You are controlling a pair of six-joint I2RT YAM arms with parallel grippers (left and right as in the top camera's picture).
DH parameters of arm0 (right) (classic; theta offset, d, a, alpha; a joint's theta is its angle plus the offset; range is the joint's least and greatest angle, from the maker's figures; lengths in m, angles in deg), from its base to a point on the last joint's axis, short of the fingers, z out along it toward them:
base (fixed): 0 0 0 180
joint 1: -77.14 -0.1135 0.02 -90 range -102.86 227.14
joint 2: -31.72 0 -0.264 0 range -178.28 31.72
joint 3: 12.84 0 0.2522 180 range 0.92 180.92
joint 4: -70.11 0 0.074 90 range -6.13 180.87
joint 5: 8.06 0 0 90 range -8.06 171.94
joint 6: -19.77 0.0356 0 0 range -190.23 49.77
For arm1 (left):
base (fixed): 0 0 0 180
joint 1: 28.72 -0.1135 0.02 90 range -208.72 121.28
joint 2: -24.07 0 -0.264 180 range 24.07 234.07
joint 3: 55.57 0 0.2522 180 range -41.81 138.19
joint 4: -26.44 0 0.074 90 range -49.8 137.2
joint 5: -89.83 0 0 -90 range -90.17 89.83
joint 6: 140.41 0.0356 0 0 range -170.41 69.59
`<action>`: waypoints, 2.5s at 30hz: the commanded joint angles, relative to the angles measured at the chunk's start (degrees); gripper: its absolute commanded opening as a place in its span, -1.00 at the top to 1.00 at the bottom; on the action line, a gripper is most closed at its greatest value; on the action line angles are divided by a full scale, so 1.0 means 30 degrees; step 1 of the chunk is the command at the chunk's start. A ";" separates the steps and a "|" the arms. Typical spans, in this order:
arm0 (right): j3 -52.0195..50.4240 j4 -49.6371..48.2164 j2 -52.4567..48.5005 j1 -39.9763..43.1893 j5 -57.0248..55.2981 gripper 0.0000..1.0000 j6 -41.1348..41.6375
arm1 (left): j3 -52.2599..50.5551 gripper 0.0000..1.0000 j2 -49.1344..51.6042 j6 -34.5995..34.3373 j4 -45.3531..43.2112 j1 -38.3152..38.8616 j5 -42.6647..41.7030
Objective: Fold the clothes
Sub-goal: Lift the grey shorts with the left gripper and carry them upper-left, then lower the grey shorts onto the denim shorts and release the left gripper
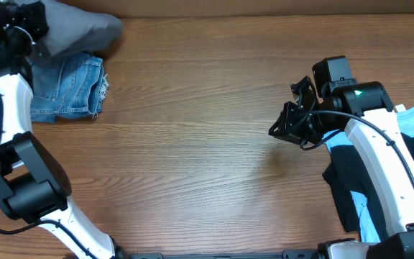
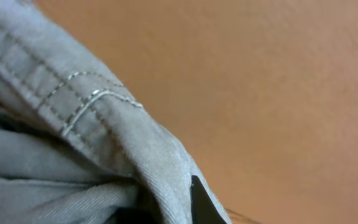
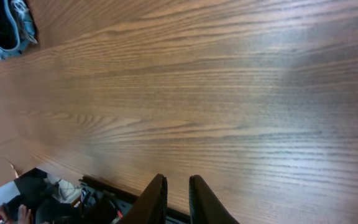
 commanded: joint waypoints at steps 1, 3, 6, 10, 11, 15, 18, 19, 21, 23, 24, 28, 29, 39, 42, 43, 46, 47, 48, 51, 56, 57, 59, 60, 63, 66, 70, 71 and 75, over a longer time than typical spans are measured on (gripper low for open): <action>0.0240 -0.0007 0.0058 0.0015 0.0189 0.69 -0.0044 | 0.0692 0.92 -0.0211 -0.1129 -0.1428 -0.0568 -0.0248; 0.0240 0.0015 0.0058 0.0007 0.0182 0.69 -0.0044 | 0.0721 0.92 -0.0211 -0.1610 -0.2455 -0.0568 -0.0947; 0.0240 0.0015 0.0058 0.0000 0.0189 0.69 -0.0044 | 0.0954 0.92 -0.0211 -0.1719 -0.3388 -0.0372 -0.1552; 0.0233 0.0211 0.0058 0.0000 0.0189 0.69 -0.0044 | 0.1290 0.92 -0.0211 -0.0707 -0.3366 -0.0131 -0.0954; 0.0226 0.0277 0.0058 0.0000 0.0189 0.70 -0.0044 | 0.1290 0.92 -0.0211 -0.0481 -0.3359 -0.0073 -0.0721; 0.0226 0.0554 0.0058 0.0000 0.0182 0.71 -0.0044 | 0.1290 0.92 0.0051 0.0204 -0.3300 -0.0022 0.0226; 0.0226 0.0670 0.0058 0.0000 0.0182 0.71 -0.0051 | 0.1290 0.92 0.0408 0.0182 -0.3643 -0.0022 0.0466; 0.0226 0.0656 0.0058 0.0000 0.0182 0.71 -0.0051 | 0.1304 0.92 0.0634 0.0182 -0.3971 -0.0022 0.0466; 0.0226 0.0656 0.0058 0.0000 0.0182 0.71 -0.0051 | 0.1428 0.92 0.1035 0.0015 -0.4503 -0.0007 0.0459; 0.0226 0.0656 0.0058 0.0000 0.0182 0.71 -0.0051 | 0.1661 0.92 0.1486 -0.0284 -0.4728 0.0022 0.0379; 0.0226 0.0663 0.0058 0.0000 0.0182 0.71 -0.0051 | 0.1821 0.92 0.1734 -0.0408 -0.4816 0.0051 0.0313; 0.0226 0.0641 0.0058 0.0000 0.0182 0.71 -0.0044 | 0.3118 0.92 0.2586 -0.0423 -0.4925 0.0153 -0.0554; 0.0226 0.0648 0.0058 0.0000 0.0182 0.71 -0.0044 | 0.3614 0.92 0.2754 -0.0379 -0.4918 0.0168 -0.0780; 0.0204 0.0488 0.0058 -0.0015 0.0182 0.71 -0.0044 | 0.6499 0.92 0.2878 0.0947 -0.3497 0.0350 -0.0306; 0.0204 0.0415 0.0058 -0.0015 0.0189 0.71 0.0044 | 0.6747 0.92 0.2878 0.1406 -0.3366 0.0437 0.0095; 0.0204 0.0444 0.0058 -0.0015 0.0189 0.72 0.0102 | 0.6747 0.92 0.2878 0.1741 -0.3191 0.0459 0.0197; 0.0204 0.0576 0.0058 -0.0022 0.0408 0.74 0.0175 | 0.6732 0.92 0.3140 0.3767 -0.1989 0.0736 0.1020; 0.0204 0.0627 0.0058 -0.0058 0.0401 0.75 0.0175 | 0.6732 0.92 0.3410 0.4816 -0.1603 0.0911 0.1297; 0.0204 0.0670 0.0058 -0.0138 0.0401 0.75 0.0168 | 0.6732 0.92 0.3694 0.5574 -0.1173 0.1100 0.1559; 0.0204 0.0576 0.0058 -0.0612 0.0393 0.75 0.0168 | 0.6732 0.92 0.4510 0.6776 0.0415 0.1399 0.1756; 0.0204 0.0328 0.0058 -0.1770 0.0386 0.75 0.0175 | 0.6739 0.92 0.4408 0.6987 0.3512 0.1341 0.0240; 0.0204 0.0262 0.0058 -0.1967 0.0386 0.75 0.0175 | 0.6739 0.92 0.4146 0.6994 0.4116 0.1319 0.0233; 0.0204 0.0073 0.0058 -0.2397 0.0393 0.75 0.0175 | 0.6739 0.92 0.3504 0.7242 0.5501 0.1311 0.0313; 0.0204 -0.0015 0.0058 -0.2550 0.0386 0.75 0.0175 | 0.6739 0.92 0.3118 0.7373 0.6251 0.1311 0.0321; 0.0204 -0.0219 0.0058 -0.2681 0.0386 0.74 0.0175 | 0.6739 0.92 0.2040 0.7482 0.8852 0.1209 0.0648; 0.0204 -0.0226 0.0058 -0.2681 0.0299 0.74 0.0160 | 0.6739 0.92 0.0962 0.7271 1.1868 0.0947 0.2266; 0.0204 -0.0328 0.0058 -0.2681 -0.0058 0.73 0.0153 | 0.6739 0.92 -0.0189 0.7169 1.4477 0.0532 0.2871; 0.0204 -0.0335 0.0058 -0.2681 -0.0219 0.73 0.0146 | 0.6739 0.92 -0.0488 0.7104 1.5059 0.0430 0.2936; 0.0204 -0.0459 0.0058 -0.2681 -0.0270 0.73 0.0124 | 0.6739 0.92 -0.1027 0.6222 1.6196 0.0204 0.3104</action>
